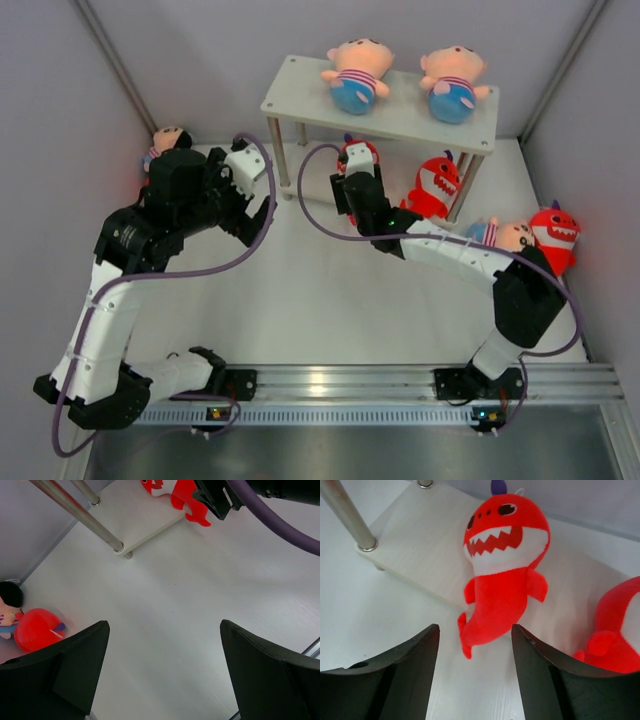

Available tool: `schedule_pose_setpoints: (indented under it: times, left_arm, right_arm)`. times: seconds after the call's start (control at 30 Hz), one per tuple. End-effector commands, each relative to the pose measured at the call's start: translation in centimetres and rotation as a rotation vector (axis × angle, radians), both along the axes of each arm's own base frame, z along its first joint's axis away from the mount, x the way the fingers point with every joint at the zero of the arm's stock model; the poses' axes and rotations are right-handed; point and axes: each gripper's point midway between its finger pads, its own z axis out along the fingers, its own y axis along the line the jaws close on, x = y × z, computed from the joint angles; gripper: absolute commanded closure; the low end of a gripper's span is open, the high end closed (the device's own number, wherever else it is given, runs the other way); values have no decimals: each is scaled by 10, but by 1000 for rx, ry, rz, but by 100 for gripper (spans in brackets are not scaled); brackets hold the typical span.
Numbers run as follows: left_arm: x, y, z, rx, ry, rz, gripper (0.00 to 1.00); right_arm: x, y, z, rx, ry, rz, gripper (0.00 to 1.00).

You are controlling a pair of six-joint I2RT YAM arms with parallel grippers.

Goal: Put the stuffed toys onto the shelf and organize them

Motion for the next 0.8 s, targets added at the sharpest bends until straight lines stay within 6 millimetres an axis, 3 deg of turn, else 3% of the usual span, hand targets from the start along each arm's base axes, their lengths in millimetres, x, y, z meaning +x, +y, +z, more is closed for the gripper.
schedule_pose_setpoints:
  times: [0.0,0.1,0.3,0.47,0.77]
  left_arm:
    - [4,-4,7,-18,-31,-11,2]
    - [6,-3,8,-14,-35,-4,2]
    - [4,-2,8,-10,-40,-10,2]
    - [4,-1,5,0,-39,-11,2]
    - [7,-2,1,13,-34,-13,2]
  right_arm:
    - [15,-10,22,-130,-101,-15,40]
    - [29,0,23,-192,-113,-3,38]
    - [52,18,5,-328,-92,26,36]
    - [74,9,-7,-419,-81,-65,29]
    - [92,-21,-39,-559,11,-182,31]
